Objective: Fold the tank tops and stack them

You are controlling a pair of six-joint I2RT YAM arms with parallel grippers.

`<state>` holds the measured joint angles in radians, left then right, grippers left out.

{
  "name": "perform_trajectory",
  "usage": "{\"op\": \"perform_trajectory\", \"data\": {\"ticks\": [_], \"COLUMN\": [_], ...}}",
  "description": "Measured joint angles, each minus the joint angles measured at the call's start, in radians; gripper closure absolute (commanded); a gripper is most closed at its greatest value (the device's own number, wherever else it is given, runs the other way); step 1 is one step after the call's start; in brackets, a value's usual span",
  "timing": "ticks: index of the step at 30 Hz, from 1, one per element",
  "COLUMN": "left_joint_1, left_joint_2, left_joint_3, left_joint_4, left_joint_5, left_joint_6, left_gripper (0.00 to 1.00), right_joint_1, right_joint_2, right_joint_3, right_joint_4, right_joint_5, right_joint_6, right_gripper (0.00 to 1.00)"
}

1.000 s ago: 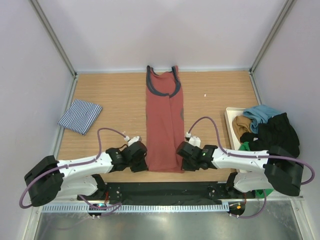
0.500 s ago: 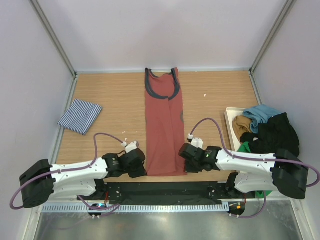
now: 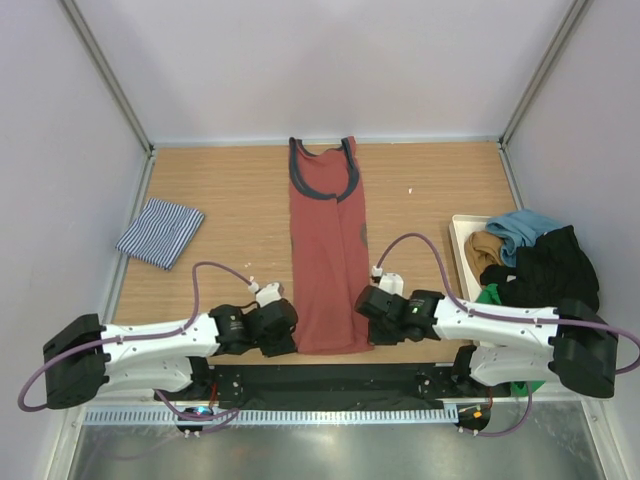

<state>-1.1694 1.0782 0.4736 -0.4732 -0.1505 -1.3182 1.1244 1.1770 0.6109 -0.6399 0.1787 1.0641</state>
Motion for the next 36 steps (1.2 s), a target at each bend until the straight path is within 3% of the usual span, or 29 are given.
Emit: {"op": "perform_trajectory", "data": {"ticks": [10,16,27,36], "left_joint_1": [0.002,0.073,0.323,0.491], "left_joint_2": [-0.015,0.005,0.177,0.445], "left_joint_3": [0.148,0.297,0.497,0.719], "left_joint_4": [-0.123,-0.182,-0.212,-0.213], "left_joint_5": [-0.049,-0.081,-0.077,-0.061], "left_joint_6": [0.028,0.112,0.324,0.485], "left_gripper": [1.0,1.0,1.0,1.0], "right_joint_1": [0.0,-0.015,-0.291,-0.438], "right_joint_2": [-0.01,0.043,0.205,0.487], "right_joint_3": [0.17,0.305,0.418,0.641], "right_joint_4": [-0.134,-0.195,-0.137,-0.082], "right_joint_5": [0.084,0.174,0.159,0.106], "right_joint_6": [-0.058,-0.116,-0.3,-0.42], "right_gripper": [0.99,0.98,0.98,0.99]}}
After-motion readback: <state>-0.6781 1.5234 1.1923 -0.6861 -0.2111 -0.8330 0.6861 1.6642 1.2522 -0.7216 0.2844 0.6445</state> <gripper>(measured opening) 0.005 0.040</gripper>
